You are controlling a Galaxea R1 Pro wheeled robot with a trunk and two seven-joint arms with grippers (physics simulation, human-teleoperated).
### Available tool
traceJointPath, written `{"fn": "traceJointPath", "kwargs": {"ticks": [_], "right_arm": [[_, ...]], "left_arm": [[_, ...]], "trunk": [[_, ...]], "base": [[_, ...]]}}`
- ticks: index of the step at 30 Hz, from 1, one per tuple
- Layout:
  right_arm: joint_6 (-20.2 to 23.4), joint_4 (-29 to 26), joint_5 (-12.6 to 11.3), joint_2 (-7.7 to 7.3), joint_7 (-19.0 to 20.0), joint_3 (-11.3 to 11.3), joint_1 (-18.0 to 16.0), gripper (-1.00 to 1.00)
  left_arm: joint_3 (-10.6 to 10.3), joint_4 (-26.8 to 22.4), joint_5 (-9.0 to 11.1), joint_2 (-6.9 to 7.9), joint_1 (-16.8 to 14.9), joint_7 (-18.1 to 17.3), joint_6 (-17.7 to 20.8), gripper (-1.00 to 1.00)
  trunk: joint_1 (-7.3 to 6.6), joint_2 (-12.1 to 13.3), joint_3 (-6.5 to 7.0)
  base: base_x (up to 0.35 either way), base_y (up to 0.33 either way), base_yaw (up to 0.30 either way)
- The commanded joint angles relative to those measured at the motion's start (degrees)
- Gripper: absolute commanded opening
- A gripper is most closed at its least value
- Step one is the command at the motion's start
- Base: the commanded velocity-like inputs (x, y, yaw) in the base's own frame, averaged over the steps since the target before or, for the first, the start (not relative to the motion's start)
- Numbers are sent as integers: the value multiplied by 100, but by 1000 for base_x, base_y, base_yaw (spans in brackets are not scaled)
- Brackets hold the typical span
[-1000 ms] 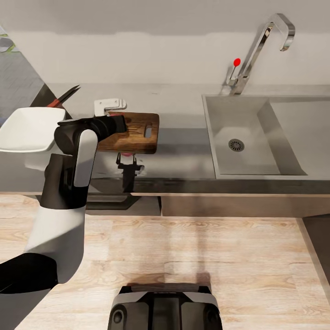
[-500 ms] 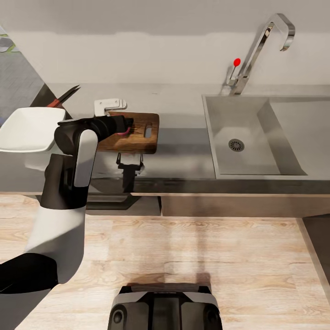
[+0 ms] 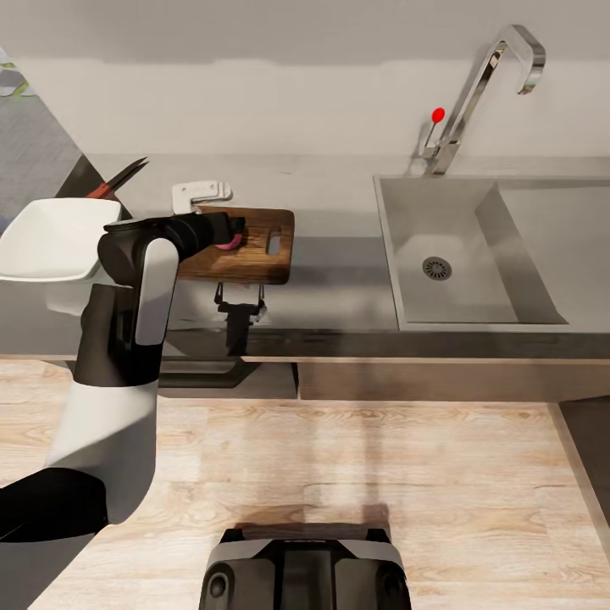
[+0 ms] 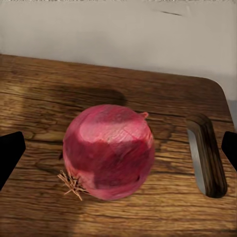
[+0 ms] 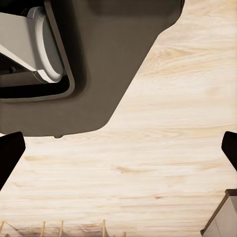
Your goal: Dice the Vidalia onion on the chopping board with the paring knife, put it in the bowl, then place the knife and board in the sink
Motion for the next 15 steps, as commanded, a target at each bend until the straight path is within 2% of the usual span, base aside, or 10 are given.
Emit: {"fn": "traceJointPath", "kwargs": {"ticks": [1, 9, 15], "right_arm": [[-25, 7, -60, -1, 11, 42, -2, 100], [-25, 7, -60, -1, 11, 41, -2, 100], [-25, 7, -60, -1, 11, 41, -2, 100]], "left_arm": [[4, -6, 60, -7, -8, 58, 17, 100], [14, -10, 60, -49, -24, 66, 17, 100], [9, -10, 60, -25, -25, 67, 17, 100]], "trunk": [[3, -8, -6], [3, -8, -6], [3, -8, -6]], "base": [[0, 0, 0], [-4, 0, 0], [-230, 0, 0]]}}
